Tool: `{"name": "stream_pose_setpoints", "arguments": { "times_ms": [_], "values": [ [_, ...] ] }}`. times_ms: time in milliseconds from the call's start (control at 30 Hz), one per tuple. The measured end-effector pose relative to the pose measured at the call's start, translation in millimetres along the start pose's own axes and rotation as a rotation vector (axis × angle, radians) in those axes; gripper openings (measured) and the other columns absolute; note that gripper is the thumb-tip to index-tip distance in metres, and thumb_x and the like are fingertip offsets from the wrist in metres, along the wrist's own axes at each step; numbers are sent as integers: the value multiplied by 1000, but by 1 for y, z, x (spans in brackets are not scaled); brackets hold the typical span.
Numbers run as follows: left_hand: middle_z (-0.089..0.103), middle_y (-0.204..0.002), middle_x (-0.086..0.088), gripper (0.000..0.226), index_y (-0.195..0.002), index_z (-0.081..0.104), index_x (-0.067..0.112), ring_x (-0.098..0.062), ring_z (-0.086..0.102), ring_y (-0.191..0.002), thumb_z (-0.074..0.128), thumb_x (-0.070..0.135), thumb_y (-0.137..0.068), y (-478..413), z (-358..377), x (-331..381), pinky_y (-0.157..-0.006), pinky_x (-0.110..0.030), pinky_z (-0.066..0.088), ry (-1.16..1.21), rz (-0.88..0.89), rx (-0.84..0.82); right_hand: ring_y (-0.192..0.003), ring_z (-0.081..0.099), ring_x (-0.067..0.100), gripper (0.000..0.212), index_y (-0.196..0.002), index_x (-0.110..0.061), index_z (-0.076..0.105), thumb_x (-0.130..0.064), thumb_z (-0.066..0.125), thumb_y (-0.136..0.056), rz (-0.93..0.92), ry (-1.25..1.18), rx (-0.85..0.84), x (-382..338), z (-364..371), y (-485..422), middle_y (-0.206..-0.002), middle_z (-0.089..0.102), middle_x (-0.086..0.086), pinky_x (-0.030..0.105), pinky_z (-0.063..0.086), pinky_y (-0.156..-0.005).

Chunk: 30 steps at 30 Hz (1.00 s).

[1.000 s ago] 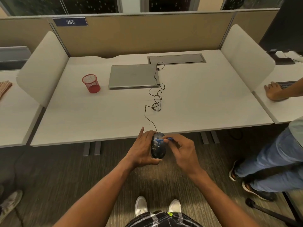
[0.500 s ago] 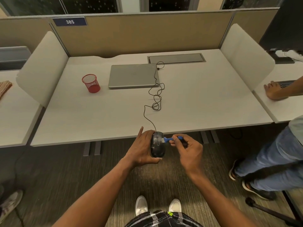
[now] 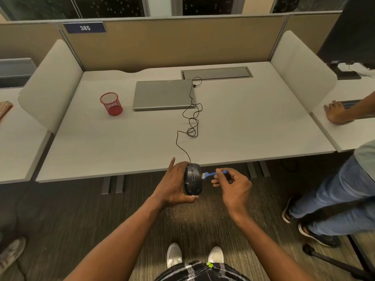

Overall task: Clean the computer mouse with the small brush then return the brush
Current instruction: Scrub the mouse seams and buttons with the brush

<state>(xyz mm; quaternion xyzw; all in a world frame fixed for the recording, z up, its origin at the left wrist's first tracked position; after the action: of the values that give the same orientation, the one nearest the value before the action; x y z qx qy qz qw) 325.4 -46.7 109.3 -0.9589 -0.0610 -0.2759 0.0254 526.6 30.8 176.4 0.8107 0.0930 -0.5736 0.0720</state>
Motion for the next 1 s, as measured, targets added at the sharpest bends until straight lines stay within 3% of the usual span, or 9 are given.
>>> {"name": "stream_pose_setpoints", "arguments": {
  "times_ms": [300, 500, 733, 1000],
  "values": [
    [43, -155, -6, 118, -155, 24, 16, -19, 36, -149, 74, 79, -70, -1, -1, 5, -131, -44, -7, -26, 25, -10, -76, 73, 2, 10, -105, -17, 74, -20, 67, -98, -178, 28, -131, -19, 8, -5, -82, 75, -7, 12, 57, -68],
    [44, -154, -7, 117, -155, 25, 14, -19, 35, -148, 77, 76, -70, 3, -1, 3, -129, -36, -13, -46, 41, 8, -68, 72, 4, 16, -98, -12, 74, -25, 64, -101, -197, 155, -228, -14, 5, 0, -76, 73, -4, 24, 62, -66],
    [45, -153, -7, 117, -154, 25, 15, -19, 38, -147, 75, 78, -69, 3, -2, 4, -131, -42, -8, -48, 43, 4, -77, 72, 1, 11, -105, -15, 75, -19, 66, -100, -258, 109, -166, -21, 9, 1, -82, 74, -10, 13, 58, -68],
    [44, -154, -8, 119, -155, 25, 13, -20, 36, -148, 75, 79, -69, 6, -2, 2, -131, -41, -9, -54, 27, 2, -70, 72, 4, 16, -97, -12, 74, -25, 64, -101, -221, 152, -218, -17, 8, 0, -77, 74, -4, 23, 62, -65]
  ]
}}
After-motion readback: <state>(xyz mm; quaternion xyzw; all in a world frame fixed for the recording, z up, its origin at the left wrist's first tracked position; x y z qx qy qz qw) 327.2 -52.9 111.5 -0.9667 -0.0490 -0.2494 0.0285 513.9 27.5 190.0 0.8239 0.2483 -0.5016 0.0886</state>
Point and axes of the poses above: each hand's wrist, its own y-axis away from the middle knuckle, its own z-axis out of the palm, x = y × z, the point moved 1 cm from there along -y, towards the middle knuckle
